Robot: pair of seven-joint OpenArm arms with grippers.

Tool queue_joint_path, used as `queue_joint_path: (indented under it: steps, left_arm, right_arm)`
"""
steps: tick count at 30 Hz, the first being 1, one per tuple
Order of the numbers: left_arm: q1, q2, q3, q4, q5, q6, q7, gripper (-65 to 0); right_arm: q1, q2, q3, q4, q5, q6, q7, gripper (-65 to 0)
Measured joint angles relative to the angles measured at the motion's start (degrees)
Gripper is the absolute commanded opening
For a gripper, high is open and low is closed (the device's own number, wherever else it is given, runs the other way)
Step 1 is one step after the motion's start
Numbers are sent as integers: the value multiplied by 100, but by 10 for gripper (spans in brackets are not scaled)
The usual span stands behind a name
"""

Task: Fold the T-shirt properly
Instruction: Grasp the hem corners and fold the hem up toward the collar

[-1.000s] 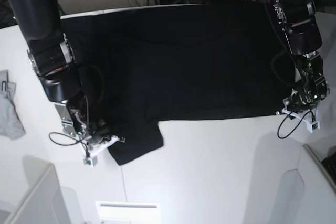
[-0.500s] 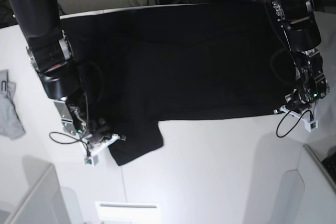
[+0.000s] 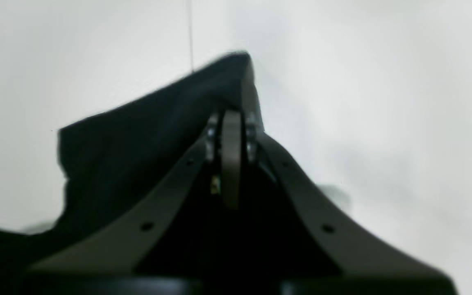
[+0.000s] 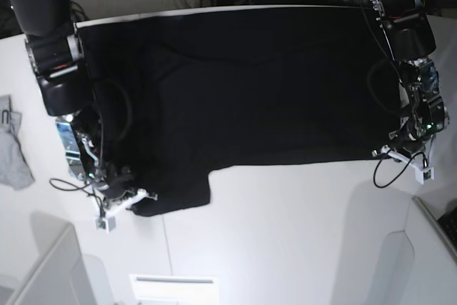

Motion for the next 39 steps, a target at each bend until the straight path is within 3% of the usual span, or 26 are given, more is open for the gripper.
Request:
queue_joint_path:
  steps: [7,14,29,34,39]
  left_arm:
    - [549,15,-2,1051,-20,0,214,-650]
    - [1099,-66,-332,1600,-1349,13,393,-650]
    - [2317,-63,-348,2962,-1445,0,415,-650]
    - [2702,-2,-938,3287,-1869,20,435,-650]
    - [2758,57,-1266,3606,-2500,2,1080,-650]
  right_arm:
    - [-452,262,581,1014,-13,-122,-444,-650]
    - [-927,431,1086,1628,-13,-138,-852,-650]
    - [-2151,428,2343,3036,-17,-138,-1646,-650]
    - [-2542,426,2573,3403,-13,-138,-1825,-650]
    - [-2702,431,2717,3748,-31,-138,-1919,-650]
